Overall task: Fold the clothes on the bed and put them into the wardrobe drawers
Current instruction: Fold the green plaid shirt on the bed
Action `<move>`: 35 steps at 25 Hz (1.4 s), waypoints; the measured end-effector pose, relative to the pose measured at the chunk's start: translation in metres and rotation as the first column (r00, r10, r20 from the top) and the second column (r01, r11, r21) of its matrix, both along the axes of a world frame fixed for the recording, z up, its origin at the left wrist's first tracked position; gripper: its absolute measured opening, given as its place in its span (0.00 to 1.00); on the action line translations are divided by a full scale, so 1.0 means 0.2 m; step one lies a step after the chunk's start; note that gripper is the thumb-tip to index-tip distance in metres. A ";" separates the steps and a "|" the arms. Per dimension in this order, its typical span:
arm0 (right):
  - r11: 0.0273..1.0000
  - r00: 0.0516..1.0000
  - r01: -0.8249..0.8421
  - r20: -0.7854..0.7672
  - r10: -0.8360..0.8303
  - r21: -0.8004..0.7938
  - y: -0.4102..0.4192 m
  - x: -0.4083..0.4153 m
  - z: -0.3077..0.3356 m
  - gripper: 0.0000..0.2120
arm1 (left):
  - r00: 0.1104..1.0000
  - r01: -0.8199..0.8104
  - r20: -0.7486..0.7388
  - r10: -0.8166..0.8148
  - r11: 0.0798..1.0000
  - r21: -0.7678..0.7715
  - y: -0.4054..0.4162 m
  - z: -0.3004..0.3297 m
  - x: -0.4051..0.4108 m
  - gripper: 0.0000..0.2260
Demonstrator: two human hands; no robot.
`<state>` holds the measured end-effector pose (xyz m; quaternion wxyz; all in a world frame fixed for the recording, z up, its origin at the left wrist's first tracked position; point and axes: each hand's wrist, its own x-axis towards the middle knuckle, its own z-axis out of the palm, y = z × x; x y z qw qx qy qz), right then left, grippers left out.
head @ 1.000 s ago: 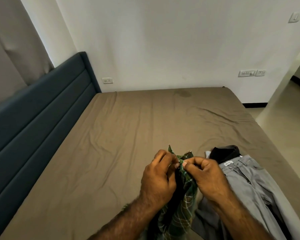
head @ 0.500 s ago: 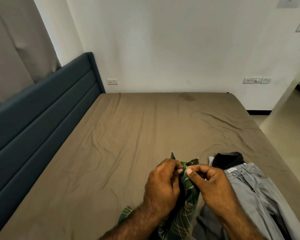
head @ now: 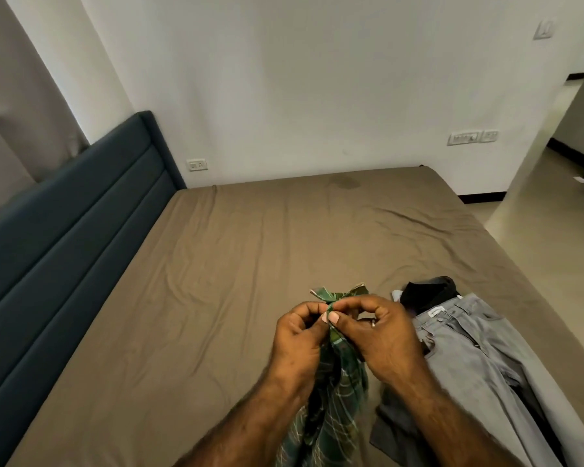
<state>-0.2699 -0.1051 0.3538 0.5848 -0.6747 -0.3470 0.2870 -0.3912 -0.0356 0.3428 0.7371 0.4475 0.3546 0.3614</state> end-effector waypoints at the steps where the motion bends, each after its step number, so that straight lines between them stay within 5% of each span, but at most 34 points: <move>1: 1.000 1.000 0.017 -0.018 -0.017 -0.006 0.00 -0.01 -0.01 0.07 | 0.997 0.017 0.081 -0.008 0.994 -0.107 -0.01 0.00 -0.01 0.04; 4: 0.999 0.999 0.042 0.011 -0.043 0.031 -0.03 0.01 -0.03 0.05 | 0.987 0.066 0.159 -0.032 0.975 -0.211 -0.02 0.05 0.00 0.05; 10: 0.993 0.999 0.013 0.050 -0.018 0.114 -0.05 0.01 -0.03 0.05 | 0.986 0.161 0.075 -0.150 0.975 -0.156 0.05 0.07 -0.03 0.08; 14: 0.995 0.999 0.006 0.044 -0.011 0.103 -0.05 0.02 -0.02 0.04 | 0.979 0.202 0.009 -0.202 0.979 0.001 0.07 0.04 -0.07 0.06; 23: 0.993 0.993 -0.074 0.099 0.064 0.097 0.00 -0.01 -0.06 0.03 | 0.972 0.013 -0.227 0.067 0.943 0.333 0.04 0.03 -0.07 0.04; 30: 0.992 0.994 -0.106 0.011 0.106 0.073 0.00 -0.05 -0.05 0.02 | 0.999 0.047 -0.004 -0.047 0.992 0.120 0.02 0.04 -0.12 0.07; 35: 0.984 0.996 -0.024 -0.081 0.039 0.175 -0.03 -0.02 -0.01 0.02 | 0.996 0.069 -0.069 -0.049 0.944 0.321 0.06 0.05 -0.11 0.08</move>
